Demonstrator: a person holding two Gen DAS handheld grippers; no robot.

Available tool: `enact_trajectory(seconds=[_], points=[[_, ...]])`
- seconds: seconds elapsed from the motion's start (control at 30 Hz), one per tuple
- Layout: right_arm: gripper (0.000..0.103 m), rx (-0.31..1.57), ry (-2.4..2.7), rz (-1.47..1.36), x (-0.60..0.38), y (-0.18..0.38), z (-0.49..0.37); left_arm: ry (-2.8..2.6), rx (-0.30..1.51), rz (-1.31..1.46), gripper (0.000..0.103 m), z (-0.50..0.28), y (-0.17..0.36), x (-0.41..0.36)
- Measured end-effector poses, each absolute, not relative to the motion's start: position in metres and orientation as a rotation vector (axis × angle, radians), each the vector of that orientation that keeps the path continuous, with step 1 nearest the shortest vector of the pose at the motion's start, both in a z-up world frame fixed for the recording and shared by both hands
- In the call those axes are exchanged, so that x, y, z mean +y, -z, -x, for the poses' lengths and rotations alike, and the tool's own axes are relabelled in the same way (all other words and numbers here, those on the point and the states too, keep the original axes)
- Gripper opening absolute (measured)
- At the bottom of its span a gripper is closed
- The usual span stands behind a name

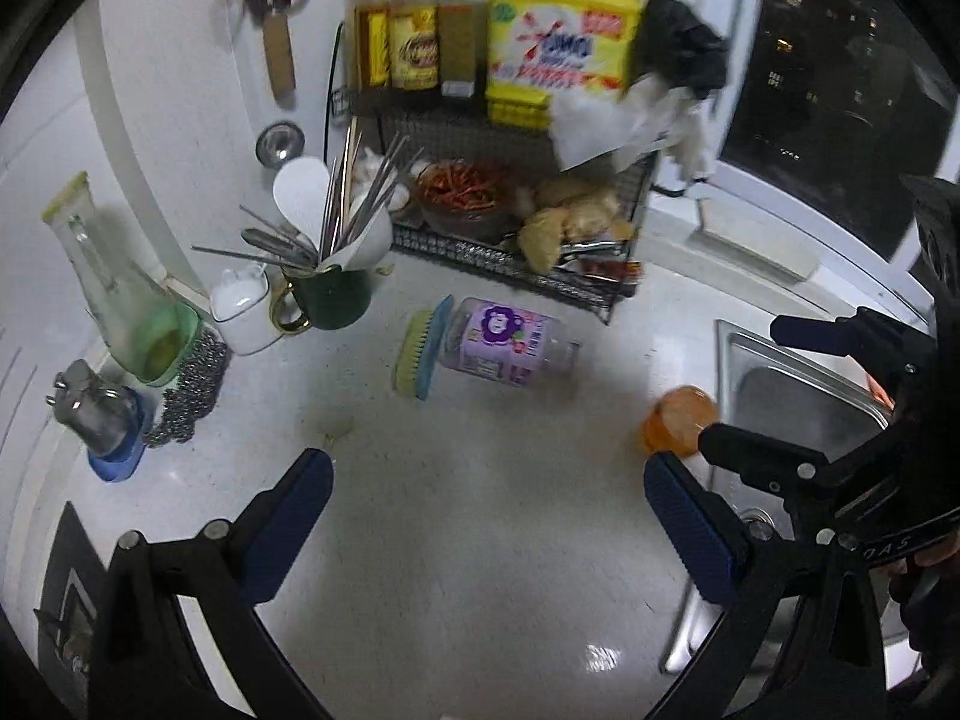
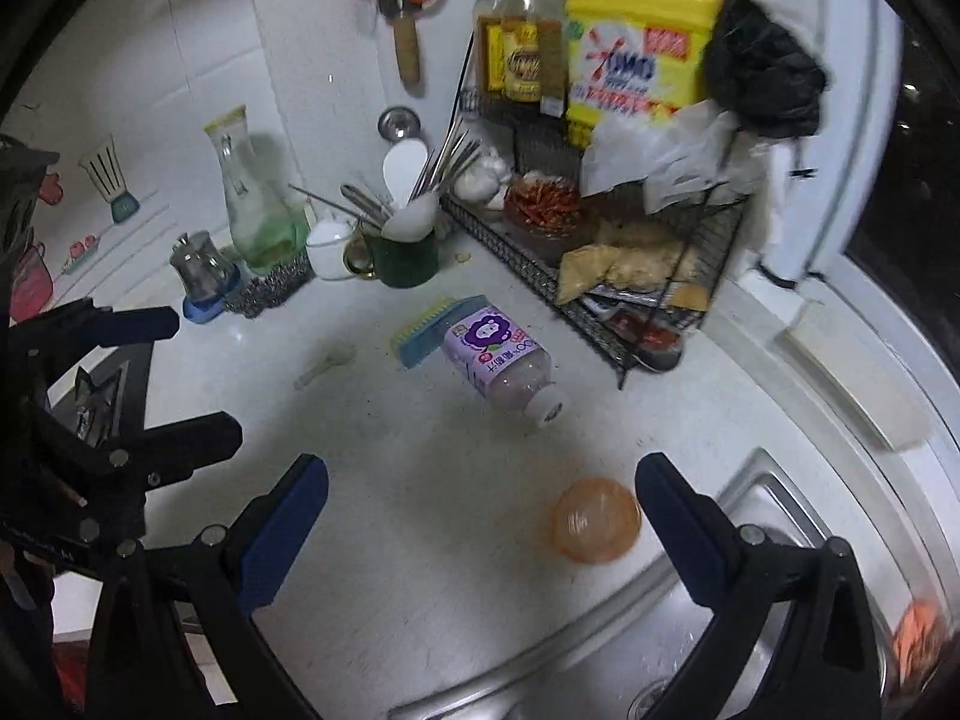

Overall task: Collect trash
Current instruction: 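Raise both tools back up toward the juice bottle on the counter, then grasp the purple-labelled juice bottle with the right tool while the left tool grasps the blue brush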

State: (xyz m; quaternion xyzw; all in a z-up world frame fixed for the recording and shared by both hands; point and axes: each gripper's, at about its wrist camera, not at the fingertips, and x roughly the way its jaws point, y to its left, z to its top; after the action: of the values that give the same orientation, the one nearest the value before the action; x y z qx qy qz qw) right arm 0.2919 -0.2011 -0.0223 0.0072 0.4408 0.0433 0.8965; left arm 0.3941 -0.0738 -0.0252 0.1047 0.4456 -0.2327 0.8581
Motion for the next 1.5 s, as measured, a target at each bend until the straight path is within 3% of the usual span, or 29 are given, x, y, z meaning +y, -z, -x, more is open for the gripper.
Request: enact_trajectory(seconds=[0.63,1.13,1.17,1.23,1.3,1.5], points=[[0.102,1.098,-0.246,0.077,-0.213,0.113,-0.433,0.395,1.091,-0.163,0.103,-0.508,0.126,-0.064],[0.102,1.167,-0.392,0.167,-0.199,0.152,-0.480,0.415,1.129,-0.193,0.103,-0.530,0.148,-0.060],[0.100,1.173,-0.402,0.177,-0.196,0.154,-0.483,0.415,1.131,-0.203,0.103,-0.530,0.148,-0.061],[0.085,1.180,-0.424,0.193,-0.194,0.157,-0.486,0.424,1.128,-0.219,0.103,-0.531,0.149,-0.062],[0.077,1.182,-0.425,0.220,-0.192,0.158,-0.487,0.425,1.127,-0.229,0.103,-0.533,0.149,-0.063],[0.072,1.181,-0.412,0.225,-0.194,0.155,-0.474,0.439,1.127,-0.232,0.103,-0.544,0.151,-0.072]])
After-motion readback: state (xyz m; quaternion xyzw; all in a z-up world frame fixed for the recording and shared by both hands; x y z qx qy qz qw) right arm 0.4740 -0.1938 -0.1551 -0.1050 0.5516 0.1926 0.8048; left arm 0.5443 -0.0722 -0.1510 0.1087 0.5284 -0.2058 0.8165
